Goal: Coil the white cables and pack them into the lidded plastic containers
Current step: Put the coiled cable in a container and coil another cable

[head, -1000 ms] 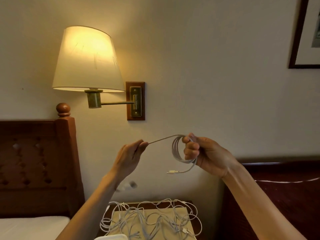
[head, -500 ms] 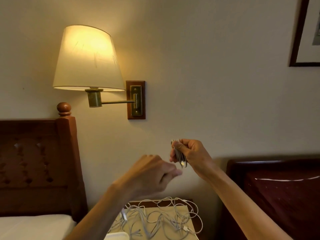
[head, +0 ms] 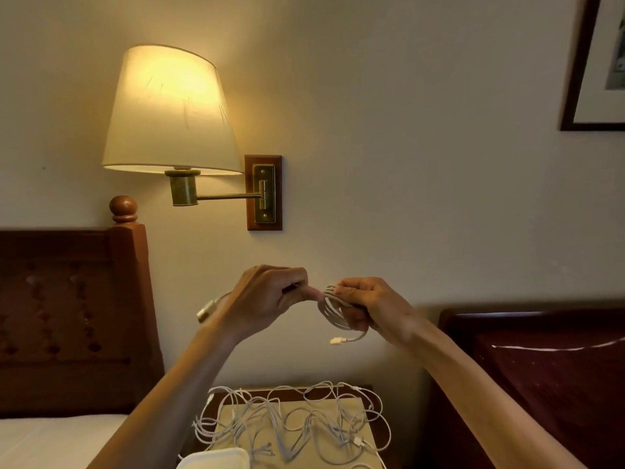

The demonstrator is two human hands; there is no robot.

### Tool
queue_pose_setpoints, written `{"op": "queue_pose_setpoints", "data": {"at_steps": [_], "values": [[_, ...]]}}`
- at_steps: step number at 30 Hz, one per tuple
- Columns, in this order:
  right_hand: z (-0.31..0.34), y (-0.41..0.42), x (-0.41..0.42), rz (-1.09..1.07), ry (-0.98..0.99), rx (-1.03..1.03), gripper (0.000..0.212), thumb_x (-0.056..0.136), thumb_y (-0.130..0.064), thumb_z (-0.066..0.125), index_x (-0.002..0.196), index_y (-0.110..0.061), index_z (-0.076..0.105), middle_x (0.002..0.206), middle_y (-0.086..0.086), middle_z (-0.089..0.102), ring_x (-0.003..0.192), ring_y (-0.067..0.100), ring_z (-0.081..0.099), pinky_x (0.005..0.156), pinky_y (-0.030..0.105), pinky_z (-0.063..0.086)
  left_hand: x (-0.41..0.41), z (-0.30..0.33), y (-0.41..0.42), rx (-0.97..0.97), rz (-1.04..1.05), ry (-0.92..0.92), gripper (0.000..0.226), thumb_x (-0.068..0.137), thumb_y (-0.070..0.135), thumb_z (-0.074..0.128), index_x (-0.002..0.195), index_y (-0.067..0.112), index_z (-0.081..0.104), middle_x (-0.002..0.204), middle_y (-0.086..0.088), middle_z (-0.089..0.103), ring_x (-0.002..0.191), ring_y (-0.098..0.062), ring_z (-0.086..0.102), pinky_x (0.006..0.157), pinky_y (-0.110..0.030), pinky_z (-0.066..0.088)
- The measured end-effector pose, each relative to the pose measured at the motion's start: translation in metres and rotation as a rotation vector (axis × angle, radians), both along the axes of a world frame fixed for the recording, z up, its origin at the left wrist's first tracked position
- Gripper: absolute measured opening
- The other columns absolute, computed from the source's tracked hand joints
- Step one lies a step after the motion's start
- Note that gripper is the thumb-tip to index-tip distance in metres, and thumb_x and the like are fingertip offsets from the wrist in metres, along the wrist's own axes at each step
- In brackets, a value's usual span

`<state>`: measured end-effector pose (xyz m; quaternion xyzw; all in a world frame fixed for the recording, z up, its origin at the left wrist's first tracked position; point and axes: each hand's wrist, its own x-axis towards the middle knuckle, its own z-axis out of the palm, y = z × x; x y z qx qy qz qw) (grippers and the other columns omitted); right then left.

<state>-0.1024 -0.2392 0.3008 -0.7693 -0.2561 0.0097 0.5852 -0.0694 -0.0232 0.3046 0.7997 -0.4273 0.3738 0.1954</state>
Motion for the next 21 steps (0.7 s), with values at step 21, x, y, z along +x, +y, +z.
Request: {"op": "queue_pose_setpoints", "data": {"at_steps": [21], "values": [[0.007, 0.001, 0.012, 0.235, 0.435, 0.614, 0.036, 0.098, -0.010, 0.026, 0.071, -0.008, 0.051, 0.053, -0.005, 0.022, 0.045, 0.008, 0.020, 0.046, 0.022, 0.025, -0.009, -0.037, -0.034, -1.293, -0.347, 1.022, 0.016, 0.094, 0.001, 0.053, 0.099, -0.002, 0.068, 0.083, -0.015, 0.071, 0.076, -0.022, 0.071, 0.068, -0.027, 0.059]]}}
